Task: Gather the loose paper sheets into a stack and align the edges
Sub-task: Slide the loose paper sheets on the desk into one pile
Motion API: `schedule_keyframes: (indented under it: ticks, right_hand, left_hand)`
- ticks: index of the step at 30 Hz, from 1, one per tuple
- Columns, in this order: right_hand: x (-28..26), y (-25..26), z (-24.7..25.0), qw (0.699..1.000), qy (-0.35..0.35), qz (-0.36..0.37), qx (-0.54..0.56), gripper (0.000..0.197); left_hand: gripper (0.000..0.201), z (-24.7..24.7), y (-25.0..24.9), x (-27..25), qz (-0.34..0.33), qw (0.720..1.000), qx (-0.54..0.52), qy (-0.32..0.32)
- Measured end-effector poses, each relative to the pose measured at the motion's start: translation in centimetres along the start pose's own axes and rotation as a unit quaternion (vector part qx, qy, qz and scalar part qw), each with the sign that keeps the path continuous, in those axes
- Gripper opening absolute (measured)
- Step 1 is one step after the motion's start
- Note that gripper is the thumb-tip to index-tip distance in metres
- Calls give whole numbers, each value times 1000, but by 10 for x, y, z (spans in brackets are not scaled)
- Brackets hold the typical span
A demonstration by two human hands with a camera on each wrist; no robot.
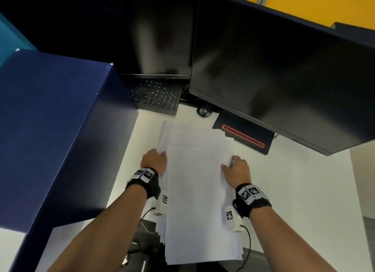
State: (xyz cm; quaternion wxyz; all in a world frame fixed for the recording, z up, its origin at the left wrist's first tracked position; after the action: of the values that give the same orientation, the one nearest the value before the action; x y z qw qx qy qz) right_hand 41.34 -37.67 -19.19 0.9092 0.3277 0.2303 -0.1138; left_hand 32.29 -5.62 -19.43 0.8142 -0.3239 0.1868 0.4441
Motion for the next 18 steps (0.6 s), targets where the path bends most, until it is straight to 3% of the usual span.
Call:
schedule_keyframes:
  ticks: [5,10,11,13,18]
  right_hand:
    - [2,-6,8,1000,1,-9,14,47]
    - [-25,-54,11,997,55,-48,27,37]
    - [-32,-56,3,996,75,-39,11,33]
    - [-43,-48,-9,995,86,-2,-45,29]
    - [-39,-40,-1,999,43,-3,-11,19]
  left_hand:
    - [60,6,7,-8,-5,997,-60,57]
    - [32,15,68,-18,-39,988,93,116]
    - [31,9,74,-23,-39,988,85,121]
    - [47,-11,73,-32,-49,990,52,118]
    - [43,-29,45,-49,-75,993,3,96]
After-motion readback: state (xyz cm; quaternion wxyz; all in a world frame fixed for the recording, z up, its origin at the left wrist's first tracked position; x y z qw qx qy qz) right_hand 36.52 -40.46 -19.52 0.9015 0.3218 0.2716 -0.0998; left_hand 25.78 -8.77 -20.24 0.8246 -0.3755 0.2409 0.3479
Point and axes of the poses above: each hand's wrist, its own x-axis towards the middle knuckle, its own z-axis out of the back of the hand, y = z × x, the point moved 9 cm from there along x, towards the middle knuckle, and after that the axes turned 5 degrees about x, right-handed, at the moved point
